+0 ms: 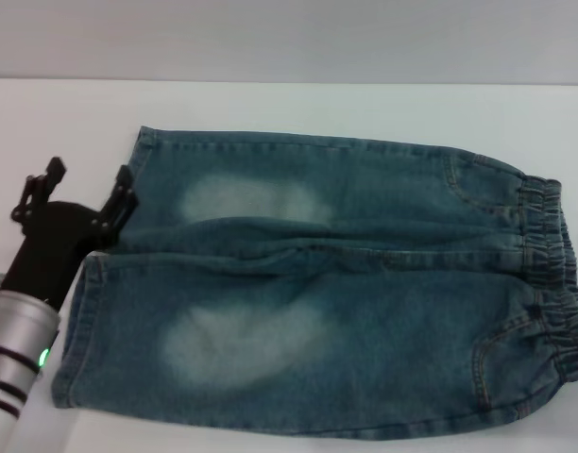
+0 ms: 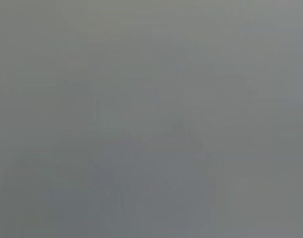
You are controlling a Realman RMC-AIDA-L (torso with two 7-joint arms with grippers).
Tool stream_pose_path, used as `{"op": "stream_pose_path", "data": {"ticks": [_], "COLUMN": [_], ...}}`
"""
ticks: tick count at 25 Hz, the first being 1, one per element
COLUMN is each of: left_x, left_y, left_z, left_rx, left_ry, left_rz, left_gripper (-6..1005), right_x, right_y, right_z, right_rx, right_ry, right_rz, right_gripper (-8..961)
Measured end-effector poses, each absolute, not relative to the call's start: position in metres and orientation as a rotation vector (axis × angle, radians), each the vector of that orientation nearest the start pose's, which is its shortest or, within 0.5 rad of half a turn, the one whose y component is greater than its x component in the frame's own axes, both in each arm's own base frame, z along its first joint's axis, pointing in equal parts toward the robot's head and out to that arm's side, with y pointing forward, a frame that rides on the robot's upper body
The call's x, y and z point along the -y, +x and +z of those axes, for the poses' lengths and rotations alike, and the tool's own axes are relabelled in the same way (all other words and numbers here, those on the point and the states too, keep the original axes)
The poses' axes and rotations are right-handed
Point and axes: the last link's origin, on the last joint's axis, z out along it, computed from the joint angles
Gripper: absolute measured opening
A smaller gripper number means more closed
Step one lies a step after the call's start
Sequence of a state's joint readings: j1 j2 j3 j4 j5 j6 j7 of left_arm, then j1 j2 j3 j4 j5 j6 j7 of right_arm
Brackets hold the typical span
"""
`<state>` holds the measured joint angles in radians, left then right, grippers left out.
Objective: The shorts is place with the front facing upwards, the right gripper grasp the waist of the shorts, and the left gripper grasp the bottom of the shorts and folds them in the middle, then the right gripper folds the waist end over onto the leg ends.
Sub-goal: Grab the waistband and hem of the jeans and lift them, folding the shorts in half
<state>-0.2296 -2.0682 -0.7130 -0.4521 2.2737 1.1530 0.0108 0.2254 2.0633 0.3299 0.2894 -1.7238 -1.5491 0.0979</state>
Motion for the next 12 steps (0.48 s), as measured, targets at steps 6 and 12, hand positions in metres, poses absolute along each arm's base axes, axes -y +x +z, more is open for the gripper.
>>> {"op": "stream_pose_path", "data": {"ticks": [6, 12], "left_x": [-0.300, -0.323], "left_y": [-0.289, -0.273], "left_z": [-0.057, -0.061], "left_rx": [0.579, 0.654], "left_ry": [-1.694, -1.733], "left_rz": [-0.740, -0.643], "left_gripper": [843, 843], "right_x": [-0.289, -0.338], "right_y": [0.335, 0.314], "right_z": [0.001, 0.000], "right_rx": [-0.596, -0.698], "right_ry": [-1.474, -1.631], "right_rz": [0.853, 0.824], "right_gripper": [787, 787]}}
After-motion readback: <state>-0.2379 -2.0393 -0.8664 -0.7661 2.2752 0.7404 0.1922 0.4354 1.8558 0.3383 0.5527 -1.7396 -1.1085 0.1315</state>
